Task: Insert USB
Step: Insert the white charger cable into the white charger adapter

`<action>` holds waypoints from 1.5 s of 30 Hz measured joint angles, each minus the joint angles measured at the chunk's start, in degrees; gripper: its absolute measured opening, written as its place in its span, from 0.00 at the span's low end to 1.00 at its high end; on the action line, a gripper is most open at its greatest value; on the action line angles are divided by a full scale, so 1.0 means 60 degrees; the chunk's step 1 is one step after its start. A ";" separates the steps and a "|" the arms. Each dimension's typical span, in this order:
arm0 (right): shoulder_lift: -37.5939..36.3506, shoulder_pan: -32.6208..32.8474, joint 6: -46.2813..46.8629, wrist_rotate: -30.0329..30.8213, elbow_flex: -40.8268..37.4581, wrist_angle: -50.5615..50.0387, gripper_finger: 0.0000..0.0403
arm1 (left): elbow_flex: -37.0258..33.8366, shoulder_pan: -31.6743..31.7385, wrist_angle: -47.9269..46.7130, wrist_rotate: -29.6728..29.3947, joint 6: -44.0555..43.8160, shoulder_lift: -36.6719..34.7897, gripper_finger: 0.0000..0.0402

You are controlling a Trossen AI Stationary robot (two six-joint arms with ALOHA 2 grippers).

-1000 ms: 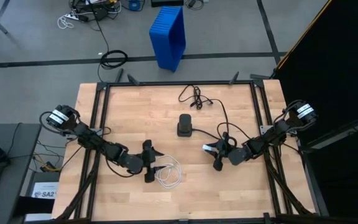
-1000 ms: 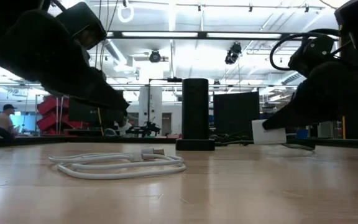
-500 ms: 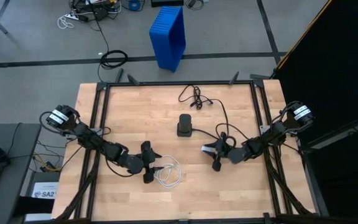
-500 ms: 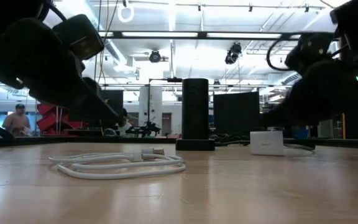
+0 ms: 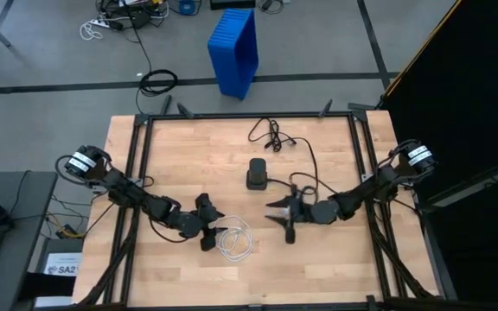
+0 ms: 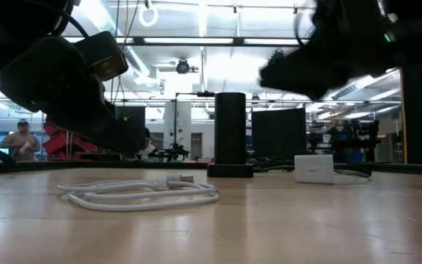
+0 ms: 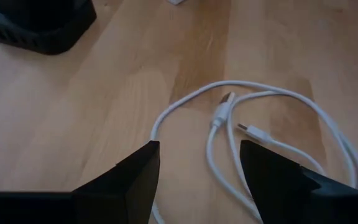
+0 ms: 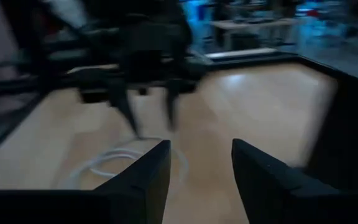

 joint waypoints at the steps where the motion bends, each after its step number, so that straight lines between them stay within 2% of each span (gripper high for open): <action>1: 0.0000 -0.0039 -0.0092 -0.0096 0.0469 -0.0970 0.37 | 0.0013 0.0059 0.0004 0.0000 0.0097 0.0000 0.52; 4: 0.0000 -0.0178 -0.0126 -0.0282 0.1535 -0.3294 0.37 | 0.0096 0.0213 -0.0036 -0.0004 0.0321 0.0000 0.52; 6: 0.0000 -0.0251 -0.0122 -0.0504 0.1770 -0.3632 0.36 | 0.0183 0.0283 -0.0074 0.0061 0.0396 0.0000 0.52; 10: 0.0067 -0.0356 -0.0041 -0.0770 0.1688 -0.3302 0.34 | 0.0365 0.0481 -0.0106 0.0646 0.0826 0.0000 0.52; 13: 0.0549 -0.0430 0.0034 -0.0785 0.1632 -0.2804 0.34 | 0.0440 0.0598 -0.0087 0.0656 0.0908 0.0000 0.52; 19: 0.2060 -0.0511 -0.0476 -0.1428 0.1646 -0.0521 0.34 | 0.0441 0.0681 -0.0117 0.0652 0.0904 0.0000 0.52; 23: 0.2329 -0.0720 -0.0551 -0.1420 0.1645 0.0001 0.34 | 0.0444 0.0681 -0.0168 0.0756 0.1128 0.0000 0.52; 29: 0.2342 -0.1067 -0.0374 -0.1495 0.2093 -0.0258 0.32 | 0.0444 0.0681 -0.0173 0.0776 0.1583 0.0000 0.52; 35: 0.2729 -0.1030 -0.0698 -0.1863 0.2899 -0.1601 0.31 | 0.0444 0.0681 -0.0179 0.0649 0.1720 -0.0007 0.52; 45: 0.3486 -0.1023 -0.0271 -0.2758 0.2928 -0.1838 0.29 | 0.0444 0.0681 -0.0353 0.0521 0.1558 -0.0007 0.52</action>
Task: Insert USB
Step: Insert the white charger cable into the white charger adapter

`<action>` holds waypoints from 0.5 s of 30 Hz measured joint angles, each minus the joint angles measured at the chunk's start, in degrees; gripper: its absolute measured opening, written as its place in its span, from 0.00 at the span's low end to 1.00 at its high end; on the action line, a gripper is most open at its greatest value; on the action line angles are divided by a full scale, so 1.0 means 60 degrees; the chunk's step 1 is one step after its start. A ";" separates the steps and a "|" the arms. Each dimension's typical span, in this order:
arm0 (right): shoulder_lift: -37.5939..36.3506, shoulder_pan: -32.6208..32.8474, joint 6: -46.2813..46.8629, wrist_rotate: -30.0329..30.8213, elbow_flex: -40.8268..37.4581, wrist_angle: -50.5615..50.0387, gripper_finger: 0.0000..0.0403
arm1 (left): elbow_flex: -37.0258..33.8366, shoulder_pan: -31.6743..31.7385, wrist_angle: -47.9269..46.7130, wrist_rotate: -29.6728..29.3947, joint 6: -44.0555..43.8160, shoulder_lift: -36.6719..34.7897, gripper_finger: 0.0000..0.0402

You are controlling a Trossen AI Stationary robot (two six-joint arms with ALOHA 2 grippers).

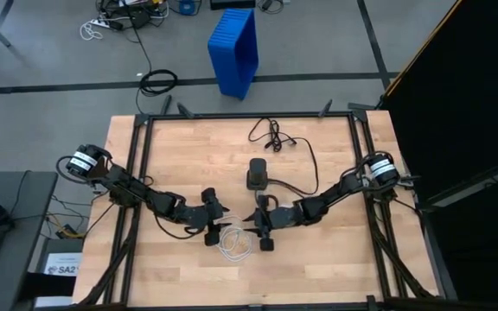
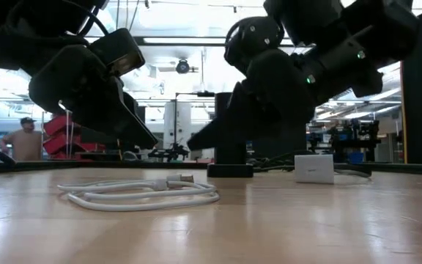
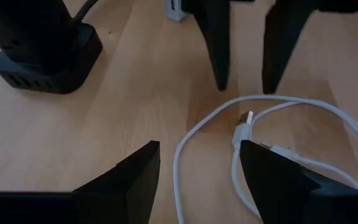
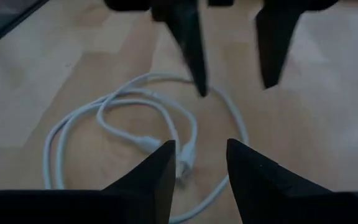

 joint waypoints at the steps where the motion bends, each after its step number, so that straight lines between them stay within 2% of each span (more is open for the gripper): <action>1: 0.0124 0.0014 0.0006 -0.0008 0.0038 -0.0023 0.29 | -0.0004 0.0000 -0.0003 0.0000 -0.0002 0.0000 0.52; 15: 0.0245 0.0032 -0.0721 -0.0073 0.0725 0.0017 0.27 | -0.0004 0.0000 -0.0031 -0.0112 -0.0457 -0.0004 0.52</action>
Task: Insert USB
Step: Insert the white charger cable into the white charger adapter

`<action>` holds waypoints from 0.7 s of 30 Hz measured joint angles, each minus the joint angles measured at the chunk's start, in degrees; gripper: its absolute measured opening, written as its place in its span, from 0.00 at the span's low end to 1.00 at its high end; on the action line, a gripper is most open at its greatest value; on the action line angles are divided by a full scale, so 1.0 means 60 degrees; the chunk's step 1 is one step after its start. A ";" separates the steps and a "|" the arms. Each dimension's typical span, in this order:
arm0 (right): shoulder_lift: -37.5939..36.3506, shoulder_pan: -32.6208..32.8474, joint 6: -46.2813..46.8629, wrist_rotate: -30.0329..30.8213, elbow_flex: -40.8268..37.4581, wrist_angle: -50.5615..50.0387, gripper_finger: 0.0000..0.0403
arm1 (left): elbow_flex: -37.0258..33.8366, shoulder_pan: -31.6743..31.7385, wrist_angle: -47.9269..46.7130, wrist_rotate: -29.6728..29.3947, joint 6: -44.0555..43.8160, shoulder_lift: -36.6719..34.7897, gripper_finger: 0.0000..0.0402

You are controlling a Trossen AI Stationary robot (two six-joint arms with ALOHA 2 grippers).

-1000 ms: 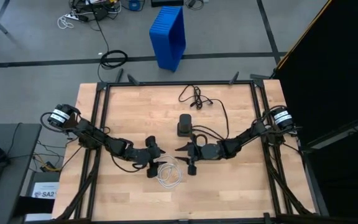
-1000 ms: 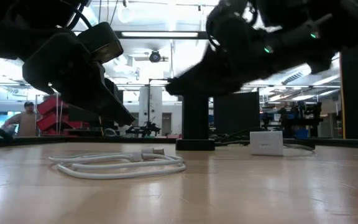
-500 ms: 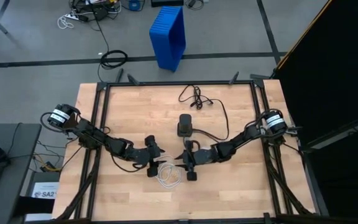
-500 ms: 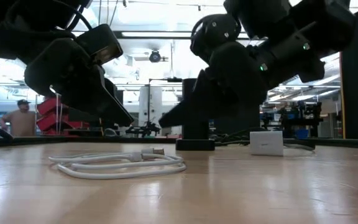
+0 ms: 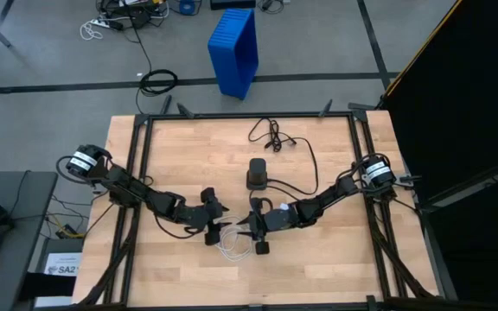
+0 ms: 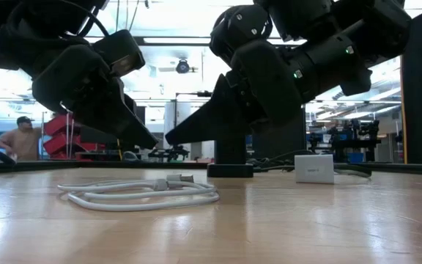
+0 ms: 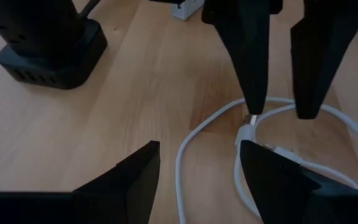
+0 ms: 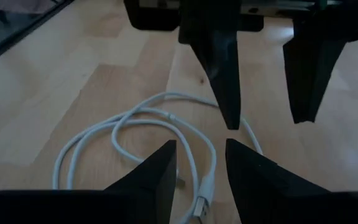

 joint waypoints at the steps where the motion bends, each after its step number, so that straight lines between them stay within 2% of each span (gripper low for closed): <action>1: 0.0000 -0.0022 -0.0012 -0.0002 0.0000 -0.0006 0.27 | 0.0000 0.0000 -0.0004 -0.0001 -0.0028 0.0000 0.52; 21: 0.0005 -0.0157 0.0450 -0.0164 -0.0004 -0.0758 0.27 | 0.0000 -0.0002 -0.0204 -0.0005 0.0106 0.0001 0.52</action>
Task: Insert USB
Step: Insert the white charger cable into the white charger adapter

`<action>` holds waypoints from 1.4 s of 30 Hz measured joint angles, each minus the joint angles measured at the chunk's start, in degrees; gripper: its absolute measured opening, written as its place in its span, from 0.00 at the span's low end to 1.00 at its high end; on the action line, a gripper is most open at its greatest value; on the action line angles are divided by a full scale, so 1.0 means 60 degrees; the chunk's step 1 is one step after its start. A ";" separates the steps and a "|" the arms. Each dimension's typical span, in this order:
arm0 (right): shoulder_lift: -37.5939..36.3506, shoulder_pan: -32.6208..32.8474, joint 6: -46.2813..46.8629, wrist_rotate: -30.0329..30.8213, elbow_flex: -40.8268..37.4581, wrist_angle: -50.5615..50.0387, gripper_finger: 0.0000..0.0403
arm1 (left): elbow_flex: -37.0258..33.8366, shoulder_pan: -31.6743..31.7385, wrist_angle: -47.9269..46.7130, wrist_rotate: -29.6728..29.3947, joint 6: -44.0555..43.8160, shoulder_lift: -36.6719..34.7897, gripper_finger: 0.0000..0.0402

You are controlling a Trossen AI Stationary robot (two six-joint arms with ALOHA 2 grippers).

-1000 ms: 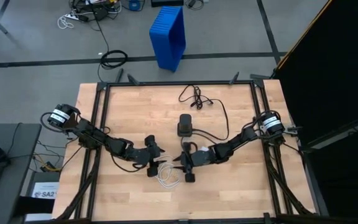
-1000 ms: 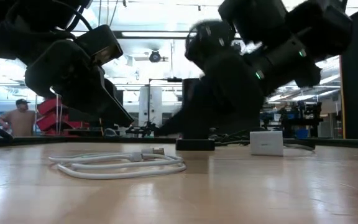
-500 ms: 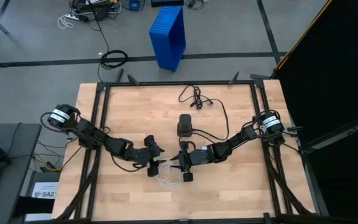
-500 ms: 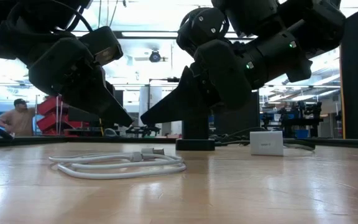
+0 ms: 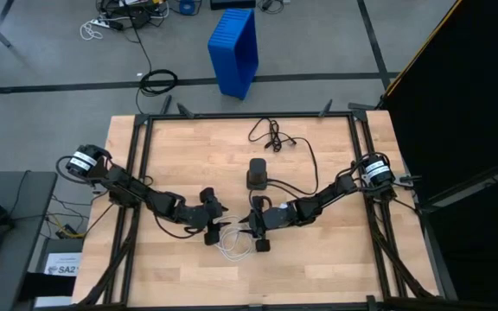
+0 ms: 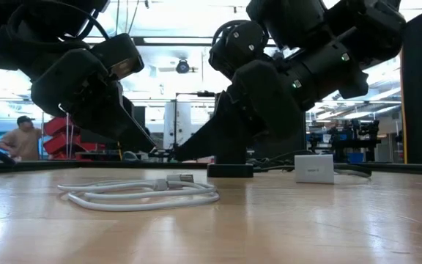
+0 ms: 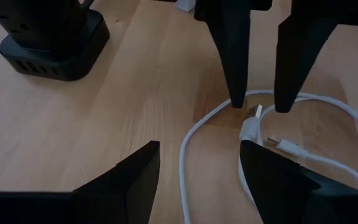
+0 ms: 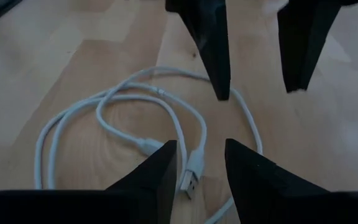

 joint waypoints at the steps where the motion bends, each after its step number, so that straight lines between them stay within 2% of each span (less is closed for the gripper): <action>1: 0.0005 0.0001 0.0023 0.0001 0.0000 -0.0001 0.27 | 0.0000 0.0002 0.0020 0.0000 0.0050 0.0001 0.52; 23: 0.0035 0.0081 0.0103 0.0062 -0.0011 -0.0496 0.27 | 0.0000 0.0002 0.0057 0.0000 0.0079 -0.0001 0.52; 33: 0.0631 -0.0034 0.0202 0.0060 0.0021 0.0140 0.26 | -0.0004 0.0002 0.0042 -0.0004 0.0079 -0.0001 0.52; 37: 0.0622 -0.0083 0.0185 0.0073 0.0017 0.0138 0.23 | -0.0004 0.0001 0.0018 -0.0001 0.0079 -0.0001 0.52; 42: 0.0629 -0.0079 0.0096 -0.0054 0.0011 0.0165 0.14 | -0.0004 0.0002 0.0020 0.0000 0.0112 -0.0001 0.52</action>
